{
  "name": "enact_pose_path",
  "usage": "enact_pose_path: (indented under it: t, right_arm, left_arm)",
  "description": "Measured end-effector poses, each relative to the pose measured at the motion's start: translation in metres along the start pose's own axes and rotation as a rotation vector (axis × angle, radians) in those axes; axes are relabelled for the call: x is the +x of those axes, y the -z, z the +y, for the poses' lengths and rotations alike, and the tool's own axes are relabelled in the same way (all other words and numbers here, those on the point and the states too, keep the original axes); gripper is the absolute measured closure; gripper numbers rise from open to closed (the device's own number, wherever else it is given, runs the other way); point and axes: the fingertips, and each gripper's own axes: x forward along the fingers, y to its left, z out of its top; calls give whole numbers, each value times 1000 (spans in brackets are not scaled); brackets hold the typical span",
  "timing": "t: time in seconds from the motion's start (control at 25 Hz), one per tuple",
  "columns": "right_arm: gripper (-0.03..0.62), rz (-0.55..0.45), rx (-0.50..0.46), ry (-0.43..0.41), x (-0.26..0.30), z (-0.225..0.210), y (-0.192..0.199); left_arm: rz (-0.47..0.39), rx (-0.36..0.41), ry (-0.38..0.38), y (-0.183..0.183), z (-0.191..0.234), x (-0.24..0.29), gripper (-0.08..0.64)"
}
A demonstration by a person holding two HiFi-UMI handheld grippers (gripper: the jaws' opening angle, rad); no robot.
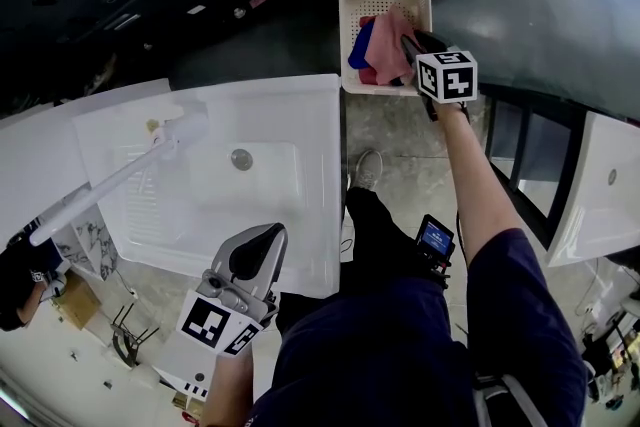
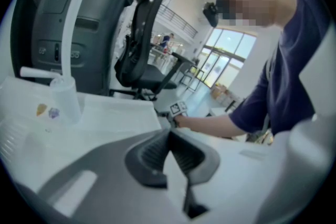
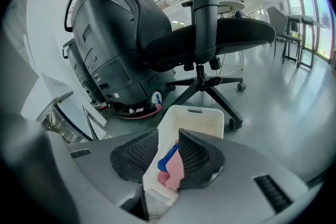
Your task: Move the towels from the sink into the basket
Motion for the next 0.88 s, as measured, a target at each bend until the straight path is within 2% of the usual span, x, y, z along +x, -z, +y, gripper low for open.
enact_pose_path:
  t: [0.28,0.68,0.88]
  right_arm:
    - [488,-29,40,-15,-21,3,-1]
    - [503,-126,11,-111,-101,49,-24]
    - [522,-183,-13,-153,-142,86,-42]
  left_arm:
    - [-14,21,28,-8,-6,3,557]
    - [-25,49,75,-17,-22,-10,557]
    - [-51,91,125,-26,-27,-16,557]
